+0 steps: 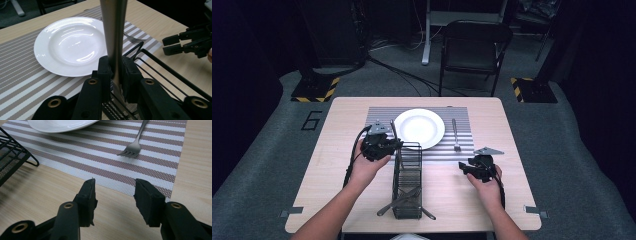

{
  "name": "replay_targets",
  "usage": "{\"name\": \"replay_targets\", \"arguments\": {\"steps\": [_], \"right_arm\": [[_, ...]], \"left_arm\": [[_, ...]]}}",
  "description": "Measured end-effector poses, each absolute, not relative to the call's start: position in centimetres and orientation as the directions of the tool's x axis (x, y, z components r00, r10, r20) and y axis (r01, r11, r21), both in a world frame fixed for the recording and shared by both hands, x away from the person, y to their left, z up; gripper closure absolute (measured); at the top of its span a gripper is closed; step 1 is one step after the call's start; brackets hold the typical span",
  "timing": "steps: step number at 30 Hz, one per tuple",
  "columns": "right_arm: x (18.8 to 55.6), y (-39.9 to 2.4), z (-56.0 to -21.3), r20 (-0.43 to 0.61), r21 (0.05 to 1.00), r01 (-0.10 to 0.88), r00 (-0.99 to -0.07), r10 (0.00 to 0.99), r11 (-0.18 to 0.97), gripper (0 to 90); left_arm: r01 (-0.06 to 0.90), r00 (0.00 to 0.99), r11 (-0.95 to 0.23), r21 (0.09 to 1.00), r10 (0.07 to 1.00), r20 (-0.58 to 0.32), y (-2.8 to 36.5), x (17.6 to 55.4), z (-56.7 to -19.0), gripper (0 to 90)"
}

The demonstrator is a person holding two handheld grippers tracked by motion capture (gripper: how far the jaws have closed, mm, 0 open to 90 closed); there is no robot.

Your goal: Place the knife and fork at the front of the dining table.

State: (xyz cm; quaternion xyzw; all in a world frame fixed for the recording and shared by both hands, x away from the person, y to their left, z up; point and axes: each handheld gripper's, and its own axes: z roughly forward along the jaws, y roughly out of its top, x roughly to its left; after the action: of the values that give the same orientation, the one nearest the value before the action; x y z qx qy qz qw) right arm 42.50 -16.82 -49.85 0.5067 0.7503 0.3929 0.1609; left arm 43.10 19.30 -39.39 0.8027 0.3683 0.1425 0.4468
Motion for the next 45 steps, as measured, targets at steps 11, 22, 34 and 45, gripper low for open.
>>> {"name": "replay_targets", "arguments": {"steps": [11, 22, 34, 45], "right_arm": [[42.5, -16.8, -49.9, 0.162, 0.753, 0.635, -0.434, 0.886, 0.173, 51.4], [42.5, -16.9, -49.9, 0.169, 0.751, 0.639, -0.431, 0.886, 0.167, 51.4], [42.5, -17.0, -49.9, 0.177, 0.750, 0.641, -0.429, 0.886, 0.160, 51.4], [42.5, -17.1, -49.9, 0.180, 0.752, 0.640, -0.428, 0.885, 0.156, 51.4]], "left_arm": [[0.460, 0.710, -0.359, 0.812, 0.698, -0.094, 18.6, 43.1, -38.8, 80.9], [0.451, 0.718, -0.365, 0.815, 0.690, -0.088, 18.4, 42.6, -35.3, 81.0], [0.429, 0.725, -0.367, 0.825, 0.685, -0.073, 18.6, 42.5, -31.9, 81.0], [0.413, 0.722, -0.354, 0.839, 0.689, -0.065, 19.3, 42.5, -29.2, 81.1]]}}
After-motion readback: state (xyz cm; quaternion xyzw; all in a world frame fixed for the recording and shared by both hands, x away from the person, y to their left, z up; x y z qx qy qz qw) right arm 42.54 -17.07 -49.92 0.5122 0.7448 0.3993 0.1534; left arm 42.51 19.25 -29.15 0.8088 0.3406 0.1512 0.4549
